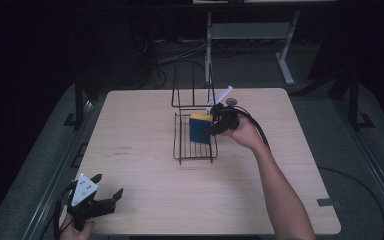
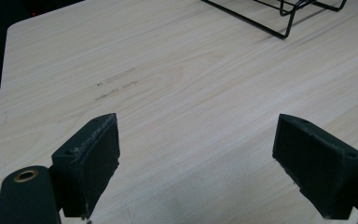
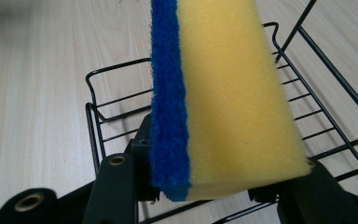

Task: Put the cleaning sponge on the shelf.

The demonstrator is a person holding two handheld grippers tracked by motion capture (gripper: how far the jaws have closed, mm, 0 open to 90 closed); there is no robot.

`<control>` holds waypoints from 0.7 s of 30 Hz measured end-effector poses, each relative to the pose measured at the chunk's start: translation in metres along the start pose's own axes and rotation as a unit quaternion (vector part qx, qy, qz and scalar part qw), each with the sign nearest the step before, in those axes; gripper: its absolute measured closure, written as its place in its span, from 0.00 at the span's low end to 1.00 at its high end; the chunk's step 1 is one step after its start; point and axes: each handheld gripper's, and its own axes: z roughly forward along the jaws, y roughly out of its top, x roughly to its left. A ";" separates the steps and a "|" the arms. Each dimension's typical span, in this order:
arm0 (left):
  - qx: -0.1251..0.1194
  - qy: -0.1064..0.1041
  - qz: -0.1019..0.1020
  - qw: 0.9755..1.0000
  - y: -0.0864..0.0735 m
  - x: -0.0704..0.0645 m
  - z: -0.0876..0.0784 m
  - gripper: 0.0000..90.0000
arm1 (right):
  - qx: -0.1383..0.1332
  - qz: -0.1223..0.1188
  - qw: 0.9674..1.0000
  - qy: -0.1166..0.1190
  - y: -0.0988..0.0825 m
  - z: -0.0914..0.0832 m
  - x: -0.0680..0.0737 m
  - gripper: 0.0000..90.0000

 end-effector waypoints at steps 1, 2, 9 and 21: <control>0.000 0.000 0.000 1.000 0.000 0.000 0.000 0.16 | 0.001 0.001 1.000 -0.002 0.000 0.001 0.000 0.61; -0.001 0.000 -0.001 1.000 0.000 0.000 0.000 0.16 | 0.003 0.000 1.000 -0.003 0.000 0.002 0.000 0.61; -0.001 0.001 0.000 1.000 0.000 0.000 -0.001 0.16 | 0.007 0.005 1.000 -0.001 -0.004 0.007 -0.002 0.61; 0.001 0.001 0.001 1.000 0.000 0.001 0.000 0.16 | 0.020 0.010 1.000 -0.011 -0.008 0.007 -0.001 0.55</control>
